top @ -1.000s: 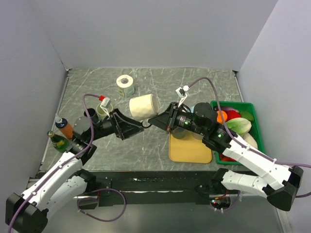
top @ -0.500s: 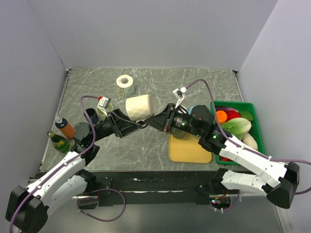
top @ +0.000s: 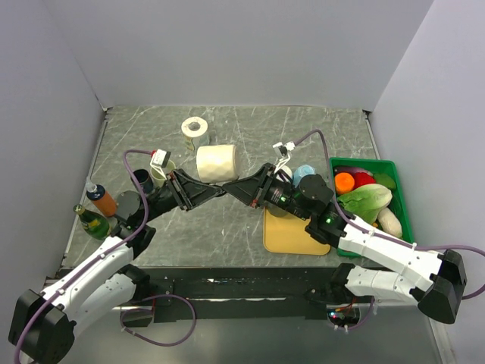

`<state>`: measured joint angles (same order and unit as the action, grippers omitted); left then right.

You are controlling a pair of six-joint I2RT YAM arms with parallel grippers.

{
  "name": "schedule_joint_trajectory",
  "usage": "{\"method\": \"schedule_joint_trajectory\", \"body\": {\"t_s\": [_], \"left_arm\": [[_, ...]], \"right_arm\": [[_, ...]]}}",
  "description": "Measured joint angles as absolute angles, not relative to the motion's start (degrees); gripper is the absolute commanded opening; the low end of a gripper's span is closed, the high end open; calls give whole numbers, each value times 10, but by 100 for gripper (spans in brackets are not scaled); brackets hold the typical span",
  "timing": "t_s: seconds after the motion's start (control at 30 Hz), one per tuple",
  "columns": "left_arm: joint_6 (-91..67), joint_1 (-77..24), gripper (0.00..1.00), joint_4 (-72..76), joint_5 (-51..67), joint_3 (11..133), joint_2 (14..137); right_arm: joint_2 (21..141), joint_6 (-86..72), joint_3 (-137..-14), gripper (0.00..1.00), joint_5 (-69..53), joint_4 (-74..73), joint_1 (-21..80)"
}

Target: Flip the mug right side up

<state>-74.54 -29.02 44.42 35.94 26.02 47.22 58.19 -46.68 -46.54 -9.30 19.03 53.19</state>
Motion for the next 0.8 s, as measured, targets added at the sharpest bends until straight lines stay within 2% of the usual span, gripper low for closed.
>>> {"method": "schedule_joint_trajectory", "body": {"t_s": [0.07,0.17,0.43,0.47,0.5,0.57,0.6,0.63,0.67,0.7,0.8], "left_arm": [[-741,-290,23,442,355,260,472],[-736,-290,1,442,348,260,472],[-710,-291,1,414,345,260,466],[-705,-291,1,409,344,260,464],[-700,-291,1,404,343,261,462],[-691,-292,1,389,341,262,456],[-685,-292,1,381,340,263,454],[-680,-293,1,375,340,265,451],[-674,-293,1,360,336,269,448],[-666,-293,1,344,334,272,446],[-637,-293,1,282,317,288,438]], "right_arm": [[582,-467,-465,0,-88,199,535],[582,-466,-464,0,-81,203,538],[581,-466,-457,0,-69,194,539],[581,-466,-457,5,-69,191,539],[581,-466,-458,21,-68,188,540],[581,-466,-459,41,-67,180,540],[581,-464,-461,69,-67,173,541],[581,-459,-464,78,-66,163,541],[582,-456,-468,95,-66,152,542],[582,-450,-472,100,-64,143,542],[583,-441,-482,100,-53,112,543]]}}
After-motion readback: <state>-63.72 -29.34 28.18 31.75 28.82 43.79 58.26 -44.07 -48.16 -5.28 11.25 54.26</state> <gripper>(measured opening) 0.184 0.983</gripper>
